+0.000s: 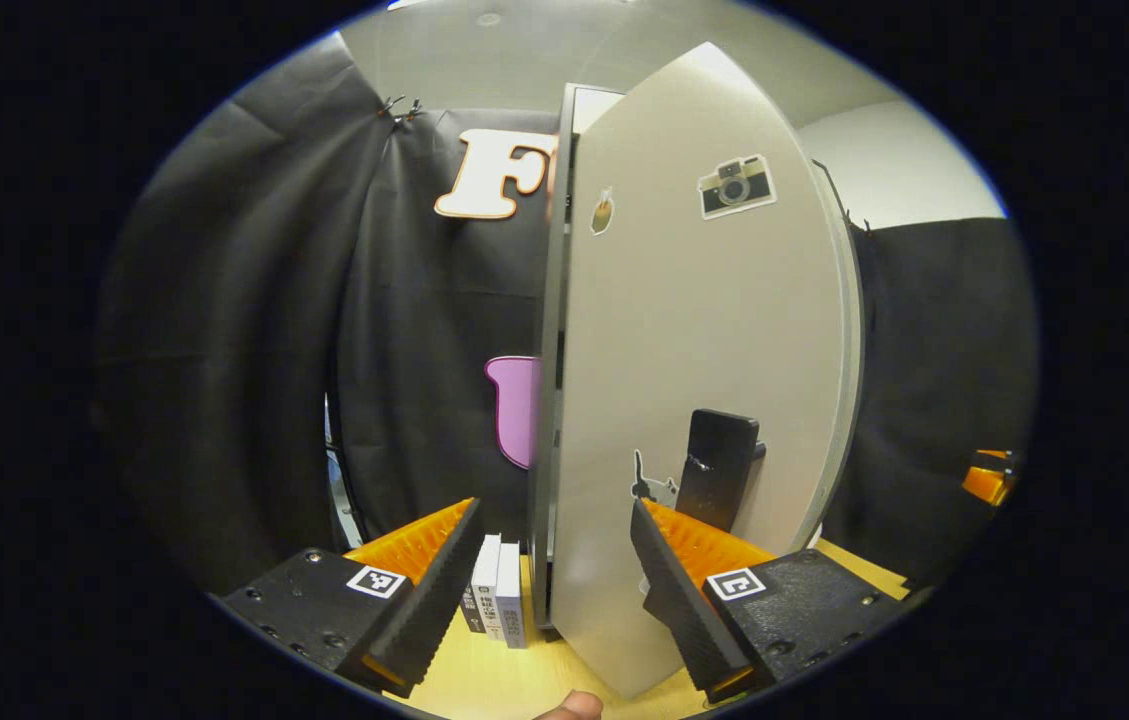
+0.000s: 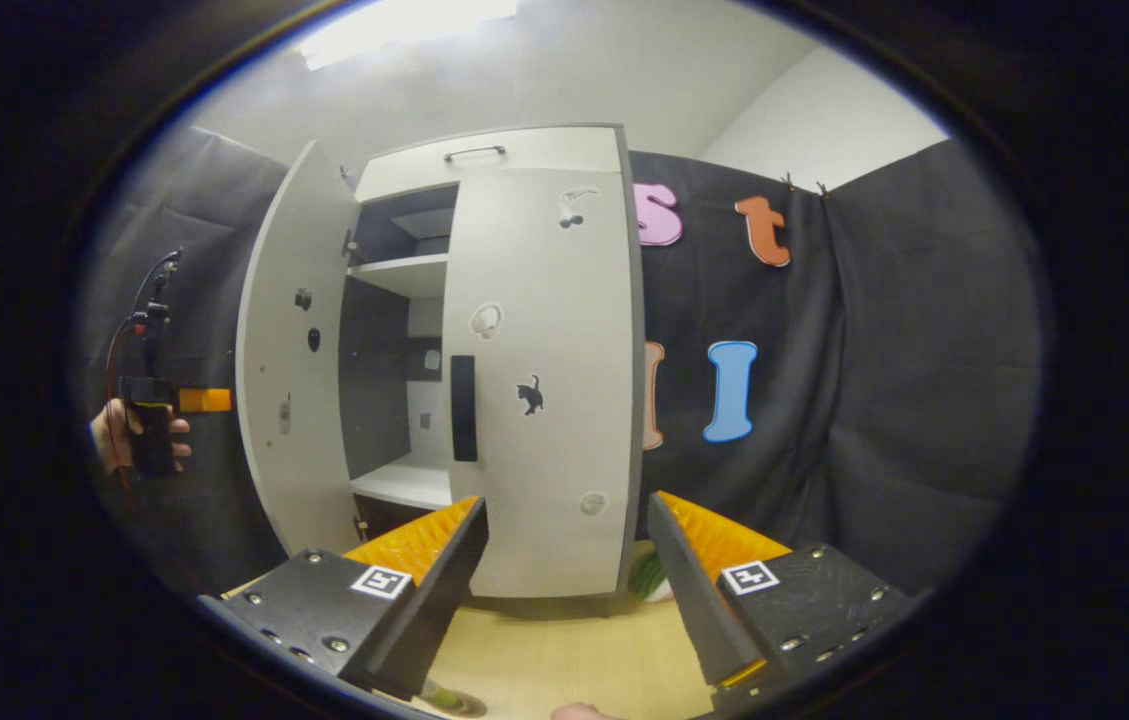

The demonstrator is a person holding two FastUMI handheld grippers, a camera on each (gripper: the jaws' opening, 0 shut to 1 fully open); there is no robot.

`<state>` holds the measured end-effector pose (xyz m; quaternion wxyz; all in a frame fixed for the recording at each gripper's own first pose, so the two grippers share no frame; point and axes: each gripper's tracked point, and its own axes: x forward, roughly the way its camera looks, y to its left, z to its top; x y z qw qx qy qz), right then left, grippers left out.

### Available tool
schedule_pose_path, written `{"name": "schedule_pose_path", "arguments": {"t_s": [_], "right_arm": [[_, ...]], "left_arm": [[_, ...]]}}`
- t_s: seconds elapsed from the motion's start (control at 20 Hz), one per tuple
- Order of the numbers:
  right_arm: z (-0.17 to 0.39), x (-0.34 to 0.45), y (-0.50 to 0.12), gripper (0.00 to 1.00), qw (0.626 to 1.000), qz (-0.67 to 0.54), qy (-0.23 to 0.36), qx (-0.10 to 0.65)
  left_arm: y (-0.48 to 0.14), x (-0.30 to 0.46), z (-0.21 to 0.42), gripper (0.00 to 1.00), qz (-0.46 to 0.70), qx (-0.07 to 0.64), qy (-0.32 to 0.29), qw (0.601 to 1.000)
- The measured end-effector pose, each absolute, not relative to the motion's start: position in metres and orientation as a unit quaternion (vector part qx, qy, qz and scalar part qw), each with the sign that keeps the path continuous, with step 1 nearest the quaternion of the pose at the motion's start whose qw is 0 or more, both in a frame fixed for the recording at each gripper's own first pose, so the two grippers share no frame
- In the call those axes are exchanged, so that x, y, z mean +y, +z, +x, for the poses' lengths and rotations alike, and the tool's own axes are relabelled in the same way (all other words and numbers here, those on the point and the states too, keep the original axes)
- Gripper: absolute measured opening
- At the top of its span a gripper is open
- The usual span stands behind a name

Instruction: Grasp the bottle in the cabinet with the left hand and place it on the coaster, then close the right door with the right hand and the left door with the left hand.

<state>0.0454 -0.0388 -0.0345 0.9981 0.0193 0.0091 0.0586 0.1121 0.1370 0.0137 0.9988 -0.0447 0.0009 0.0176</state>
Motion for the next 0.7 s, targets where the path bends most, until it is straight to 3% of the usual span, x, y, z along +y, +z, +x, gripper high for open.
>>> {"name": "schedule_pose_path", "arguments": {"t_s": [0.7], "right_arm": [[0.04, -0.118, -0.04, 0.96, 0.999, 0.029, 0.044, 0.015]], "left_arm": [[0.009, 0.095, 0.14, 0.94, -0.051, 0.012, 0.054, 0.997]]}}
